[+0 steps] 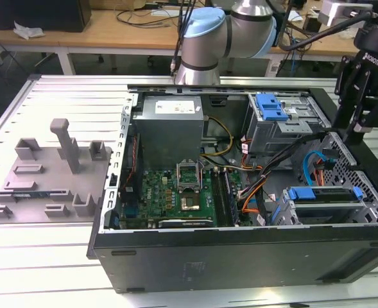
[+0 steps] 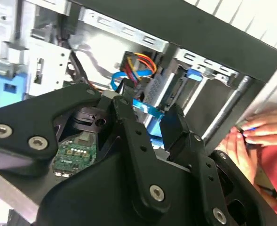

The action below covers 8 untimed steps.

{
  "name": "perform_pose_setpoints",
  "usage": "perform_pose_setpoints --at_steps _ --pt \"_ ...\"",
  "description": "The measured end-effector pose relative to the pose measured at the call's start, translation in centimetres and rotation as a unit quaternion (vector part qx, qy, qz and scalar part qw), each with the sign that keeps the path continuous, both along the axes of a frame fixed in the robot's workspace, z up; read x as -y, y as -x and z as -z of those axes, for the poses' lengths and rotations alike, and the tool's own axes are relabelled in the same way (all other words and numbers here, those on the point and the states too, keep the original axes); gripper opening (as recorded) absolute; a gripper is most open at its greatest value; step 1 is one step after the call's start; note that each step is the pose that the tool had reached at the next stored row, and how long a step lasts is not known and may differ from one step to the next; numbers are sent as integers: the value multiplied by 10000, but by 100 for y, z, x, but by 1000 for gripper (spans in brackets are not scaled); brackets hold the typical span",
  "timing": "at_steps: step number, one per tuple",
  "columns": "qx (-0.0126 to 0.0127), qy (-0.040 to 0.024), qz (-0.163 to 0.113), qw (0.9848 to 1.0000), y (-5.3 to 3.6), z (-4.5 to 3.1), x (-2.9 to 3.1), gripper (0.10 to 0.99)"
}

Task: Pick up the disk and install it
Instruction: 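Insert the first disk wire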

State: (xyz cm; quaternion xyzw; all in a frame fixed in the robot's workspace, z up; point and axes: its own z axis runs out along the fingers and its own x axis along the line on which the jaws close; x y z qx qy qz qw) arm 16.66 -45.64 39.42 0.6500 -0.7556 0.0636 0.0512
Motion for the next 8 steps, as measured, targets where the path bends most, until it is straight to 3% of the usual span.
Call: perform_pose_setpoints --at_steps 2,3,5,8 --pt "24 72 48 10000 0 4 0 502" --pt "52 104 128 9999 0 9 1 502" --pt "89 119 309 9994 0 23 0 502" --pt "101 142 470 9987 1 80 -29 502"
